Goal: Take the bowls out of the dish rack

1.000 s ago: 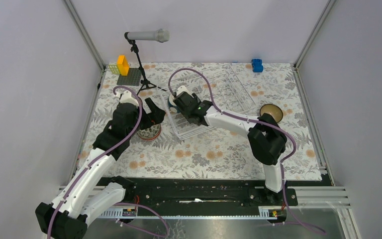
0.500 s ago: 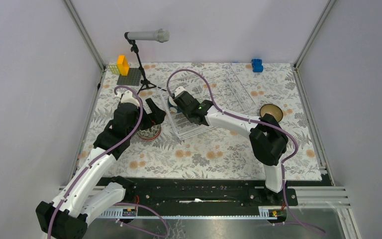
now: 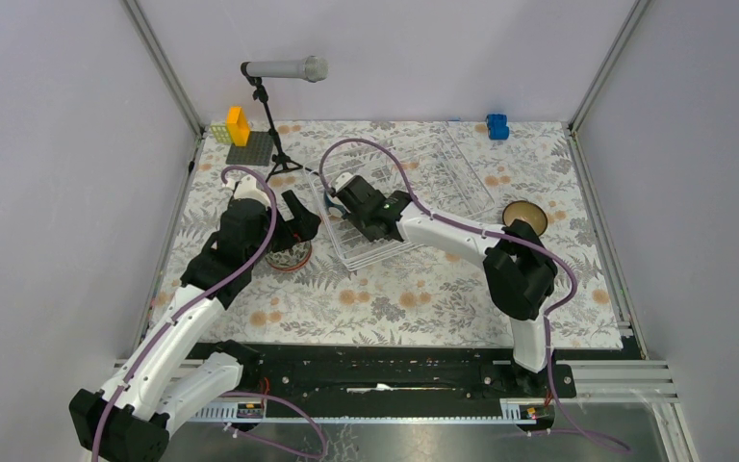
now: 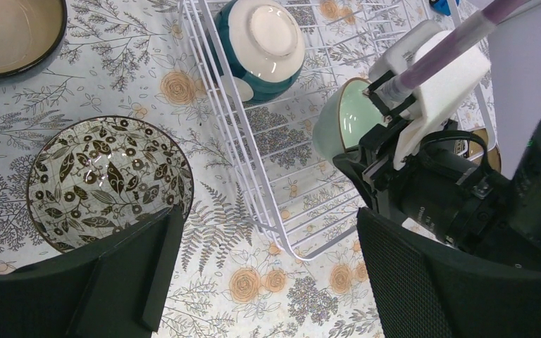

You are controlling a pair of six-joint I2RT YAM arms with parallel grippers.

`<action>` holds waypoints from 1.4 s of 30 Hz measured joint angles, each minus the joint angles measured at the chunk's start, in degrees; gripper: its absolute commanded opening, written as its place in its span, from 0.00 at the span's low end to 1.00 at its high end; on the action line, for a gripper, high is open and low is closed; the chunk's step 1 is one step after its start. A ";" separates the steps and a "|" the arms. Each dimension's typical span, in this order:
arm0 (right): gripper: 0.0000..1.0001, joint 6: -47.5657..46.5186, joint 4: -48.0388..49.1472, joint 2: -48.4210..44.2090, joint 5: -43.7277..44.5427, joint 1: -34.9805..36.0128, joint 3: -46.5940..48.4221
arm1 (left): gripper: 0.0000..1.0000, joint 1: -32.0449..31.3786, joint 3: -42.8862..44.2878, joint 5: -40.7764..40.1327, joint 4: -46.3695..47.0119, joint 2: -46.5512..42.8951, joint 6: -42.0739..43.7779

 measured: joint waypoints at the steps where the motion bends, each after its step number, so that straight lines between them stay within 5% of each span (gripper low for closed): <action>1: 0.00 -0.24 -0.74 0.00 -0.17 0.00 0.61 | 0.99 0.00 0.00 -0.02 -0.02 0.00 0.02; 18: 0.00 -4.85 -6.27 -6.80 11.56 0.85 8.31 | 0.99 0.00 0.00 -0.28 -0.33 0.00 0.46; 31: 0.00 9.79 -6.29 -34.05 24.02 0.83 -21.79 | 0.99 0.00 0.00 0.33 -0.28 1.42 0.42; 42: 0.01 23.67 -4.24 -37.03 20.41 -6.23 -37.88 | 0.99 0.00 0.00 1.62 -0.11 1.79 -0.09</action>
